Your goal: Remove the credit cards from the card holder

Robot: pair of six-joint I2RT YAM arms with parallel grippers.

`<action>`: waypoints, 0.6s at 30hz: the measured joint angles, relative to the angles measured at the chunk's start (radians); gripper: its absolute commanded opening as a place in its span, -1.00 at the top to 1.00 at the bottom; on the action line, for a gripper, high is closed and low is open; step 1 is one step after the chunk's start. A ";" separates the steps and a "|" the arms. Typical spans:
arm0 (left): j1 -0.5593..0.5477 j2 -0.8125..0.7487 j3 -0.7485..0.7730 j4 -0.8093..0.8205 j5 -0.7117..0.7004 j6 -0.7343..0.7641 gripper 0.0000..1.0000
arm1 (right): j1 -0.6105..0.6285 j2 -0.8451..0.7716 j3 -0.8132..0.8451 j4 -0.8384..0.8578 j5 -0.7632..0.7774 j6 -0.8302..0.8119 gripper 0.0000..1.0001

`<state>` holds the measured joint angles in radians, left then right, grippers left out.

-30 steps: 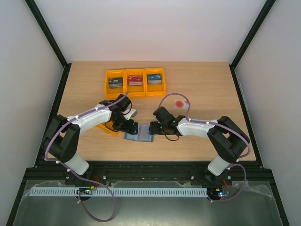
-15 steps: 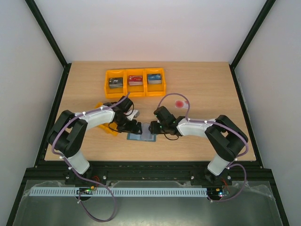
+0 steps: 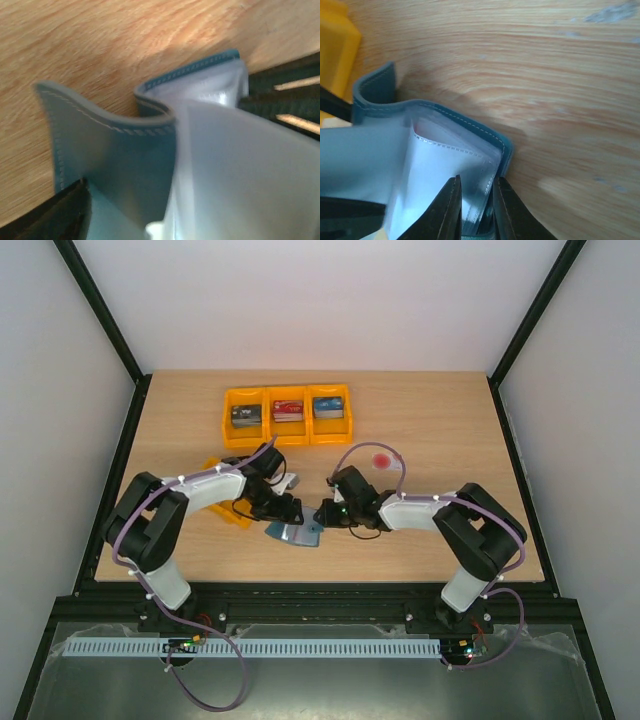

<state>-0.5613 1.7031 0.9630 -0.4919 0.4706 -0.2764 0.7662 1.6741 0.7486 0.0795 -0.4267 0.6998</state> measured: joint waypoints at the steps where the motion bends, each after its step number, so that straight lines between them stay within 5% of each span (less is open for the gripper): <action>1: 0.000 0.000 0.000 0.000 0.000 0.002 -0.35 | 0.000 0.000 -0.001 0.009 -0.021 0.002 0.67; 11: -0.010 0.027 0.000 0.036 0.047 0.008 0.92 | 0.011 -0.006 -0.002 0.129 -0.138 0.031 0.74; 18: -0.016 0.027 0.001 0.054 0.080 0.016 0.96 | -0.005 -0.051 -0.010 0.101 -0.135 0.012 0.50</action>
<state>-0.5774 1.7298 0.9638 -0.4377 0.5510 -0.2600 0.7616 1.6226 0.7391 0.1802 -0.5613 0.7120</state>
